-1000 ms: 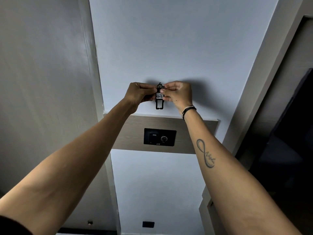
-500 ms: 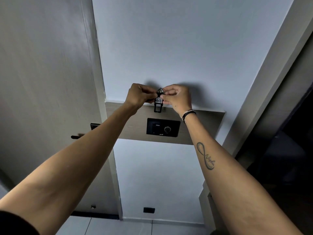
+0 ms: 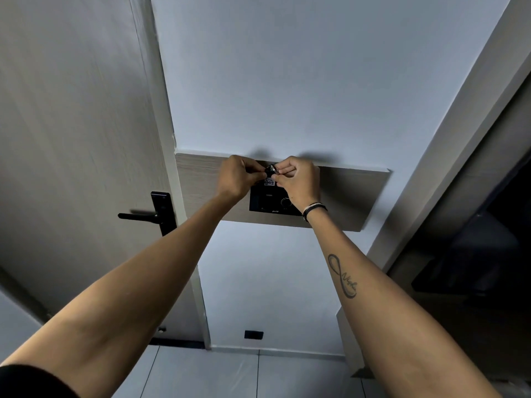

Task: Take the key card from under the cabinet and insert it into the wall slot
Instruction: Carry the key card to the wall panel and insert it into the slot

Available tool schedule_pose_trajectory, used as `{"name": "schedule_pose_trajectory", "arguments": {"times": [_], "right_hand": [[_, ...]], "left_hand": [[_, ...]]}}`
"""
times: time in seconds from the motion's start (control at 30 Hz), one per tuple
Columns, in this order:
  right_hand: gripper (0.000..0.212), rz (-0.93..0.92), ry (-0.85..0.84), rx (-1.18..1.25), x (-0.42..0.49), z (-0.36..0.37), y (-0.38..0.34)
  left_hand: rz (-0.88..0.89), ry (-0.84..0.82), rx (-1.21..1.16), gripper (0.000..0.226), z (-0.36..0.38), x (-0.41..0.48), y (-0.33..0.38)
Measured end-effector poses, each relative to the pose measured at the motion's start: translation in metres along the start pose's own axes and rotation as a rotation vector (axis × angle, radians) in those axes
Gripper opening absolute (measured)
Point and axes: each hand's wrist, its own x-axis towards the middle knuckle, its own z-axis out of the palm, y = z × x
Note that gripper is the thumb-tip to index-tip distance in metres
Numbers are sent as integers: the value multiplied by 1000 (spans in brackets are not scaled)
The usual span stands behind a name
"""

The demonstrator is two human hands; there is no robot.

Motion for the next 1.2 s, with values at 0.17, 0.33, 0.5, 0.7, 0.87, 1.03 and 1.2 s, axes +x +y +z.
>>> {"name": "schedule_pose_trajectory", "arguments": {"times": [0.17,0.33,0.5,0.7,0.87,1.03,1.2], "right_hand": [[19,0,-1,-41,-7,2,7],[16,-23,-26,-142,-6,-2,11],[15,-49,-16,-223,-5,-4,11],[14,-35,-36,-271,-5,-5,9],[15,-25,-45,-323,-6,-5,7],[14,-40,-96,-393,-9,-5,6],[14,-48,-86,-425,-12,-6,1]], "left_hand": [[9,20,102,13,7,-5,-4],[36,9,133,12,8,-10,-2],[71,55,136,12,13,-16,-3],[110,73,189,12,14,-19,-5],[108,36,250,12,12,-20,-2],[112,29,341,12,13,-24,-5],[84,-15,421,14,11,-31,-10]]}}
